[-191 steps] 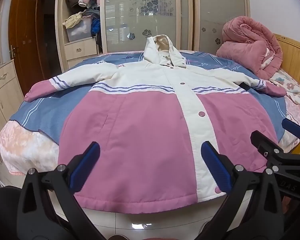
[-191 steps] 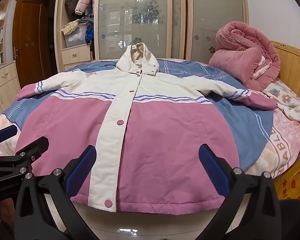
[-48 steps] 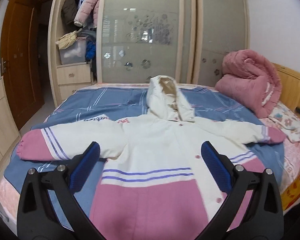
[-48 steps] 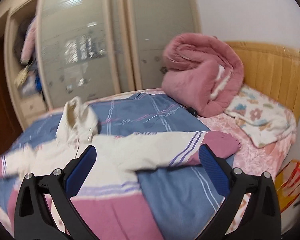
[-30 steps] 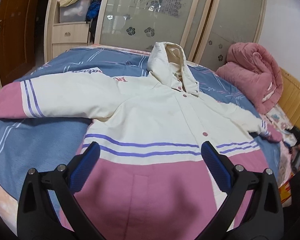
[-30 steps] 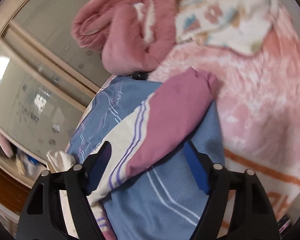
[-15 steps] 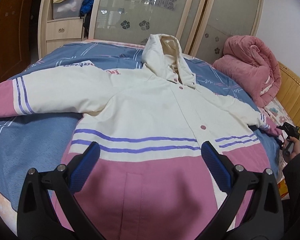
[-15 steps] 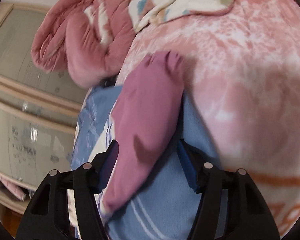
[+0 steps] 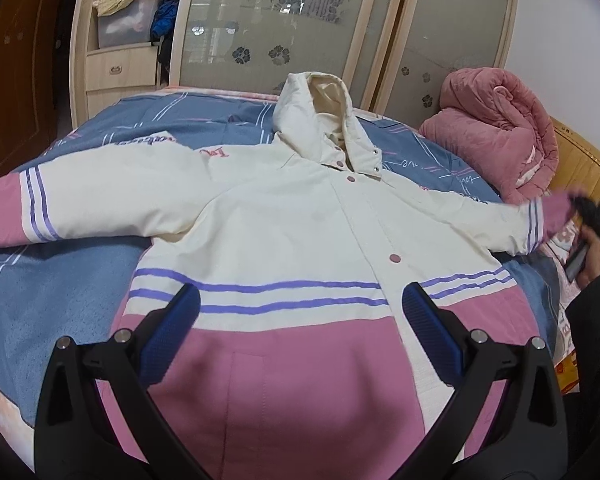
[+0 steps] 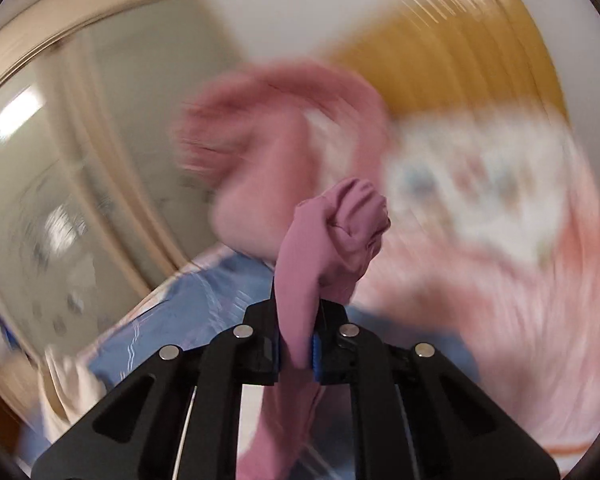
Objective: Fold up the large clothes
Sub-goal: 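Lift the sleeve with the right tool, fold it across the chest, release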
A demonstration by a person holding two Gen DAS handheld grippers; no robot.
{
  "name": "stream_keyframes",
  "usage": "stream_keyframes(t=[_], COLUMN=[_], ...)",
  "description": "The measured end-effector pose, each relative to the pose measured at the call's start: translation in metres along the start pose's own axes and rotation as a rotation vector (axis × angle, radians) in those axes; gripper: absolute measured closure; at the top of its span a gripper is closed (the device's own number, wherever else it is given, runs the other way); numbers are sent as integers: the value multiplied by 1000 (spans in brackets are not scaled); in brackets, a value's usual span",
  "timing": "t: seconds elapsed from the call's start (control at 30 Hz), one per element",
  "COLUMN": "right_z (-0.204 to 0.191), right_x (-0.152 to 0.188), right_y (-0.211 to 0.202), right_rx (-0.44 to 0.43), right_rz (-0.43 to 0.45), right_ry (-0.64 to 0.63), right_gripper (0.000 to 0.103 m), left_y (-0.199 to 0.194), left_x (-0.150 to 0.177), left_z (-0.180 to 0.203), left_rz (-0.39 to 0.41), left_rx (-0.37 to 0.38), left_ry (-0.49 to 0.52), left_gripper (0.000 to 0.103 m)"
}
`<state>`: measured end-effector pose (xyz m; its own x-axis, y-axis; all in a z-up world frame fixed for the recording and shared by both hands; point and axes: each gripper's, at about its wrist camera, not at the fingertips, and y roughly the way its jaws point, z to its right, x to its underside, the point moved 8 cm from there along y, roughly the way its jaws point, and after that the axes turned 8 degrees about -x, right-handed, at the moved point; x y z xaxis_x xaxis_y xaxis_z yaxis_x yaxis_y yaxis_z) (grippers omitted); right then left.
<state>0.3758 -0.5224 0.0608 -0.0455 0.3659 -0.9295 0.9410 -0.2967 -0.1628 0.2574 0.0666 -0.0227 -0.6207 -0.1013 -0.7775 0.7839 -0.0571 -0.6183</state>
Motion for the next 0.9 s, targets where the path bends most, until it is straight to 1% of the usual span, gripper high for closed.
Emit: stream_keyframes(t=[0.07, 0.1, 0.13, 0.23, 0.3, 0.33, 0.37, 0.43, 0.47, 0.5, 0.53, 0.6, 0.63, 0.67, 0.7, 0.77, 0.8, 0.83, 0.87, 0.9], right_z=[-66, -88, -124, -195, -236, -249, -267, -290, -302, -310, -320, -332, -335, -335, -334, -328, -326, -322, -320, -319], right_x=[-3, 0, 9, 50, 95, 111, 135, 166, 187, 200, 221, 249, 263, 278, 285, 294, 293, 291, 283, 279], right_y=[-9, -11, -12, -9, -1, 1, 5, 7, 9, 7, 6, -1, -1, 2, 2, 1, 1, -4, -9, -16], right_rx=[-75, -108, -158, -275, -343, -363, -391, -426, -448, -456, -465, -483, -482, -466, -459, -445, -439, -438, -433, -439], right_rz=[41, 43, 31, -57, -168, -206, -266, -340, -389, -420, -473, -531, -575, -640, -672, -720, -732, -726, -701, -700], right_ry=[-127, -159, -222, -330, -390, -407, -439, -475, -497, -515, -550, -581, -596, -609, -607, -594, -585, -573, -548, -530], right_gripper=[92, 92, 92, 92, 92, 92, 92, 92, 92, 92, 92, 92, 90, 90, 87, 70, 37, 8, 5, 5], left_y=[-1, -2, -3, -4, -4, -3, -3, -3, -3, -4, -5, -5, -4, -3, -2, 1, 3, 4, 4, 3], left_x=[-1, -2, -3, -4, -4, -4, -4, -6, -6, -7, -9, -10, -11, -11, -11, -11, -10, -9, -9, -9], left_z=[4, 6, 9, 15, 17, 17, 17, 17, 17, 16, 15, 11, 9, 6, 4, 0, -2, -3, -4, -5], left_rz=[1, 5, 12, 28, 23, 21, 21, 20, 22, 26, 30, 36, 37, 35, 31, 21, 15, 7, 5, 5], left_rx=[9, 12, 14, 8, 16, 19, 20, 20, 20, 19, 14, 5, 2, -5, -9, -14, -17, -17, -17, -21], left_ry=[-6, -5, 0, 16, 12, 7, 2, -3, -5, -8, -10, -15, -17, -21, -26, -37, -40, -44, -45, -44], left_gripper=[2, 2, 2, 2, 2, 2, 2, 2, 2, 2, 2, 2, 2, 2, 2, 2, 2, 2, 2, 2])
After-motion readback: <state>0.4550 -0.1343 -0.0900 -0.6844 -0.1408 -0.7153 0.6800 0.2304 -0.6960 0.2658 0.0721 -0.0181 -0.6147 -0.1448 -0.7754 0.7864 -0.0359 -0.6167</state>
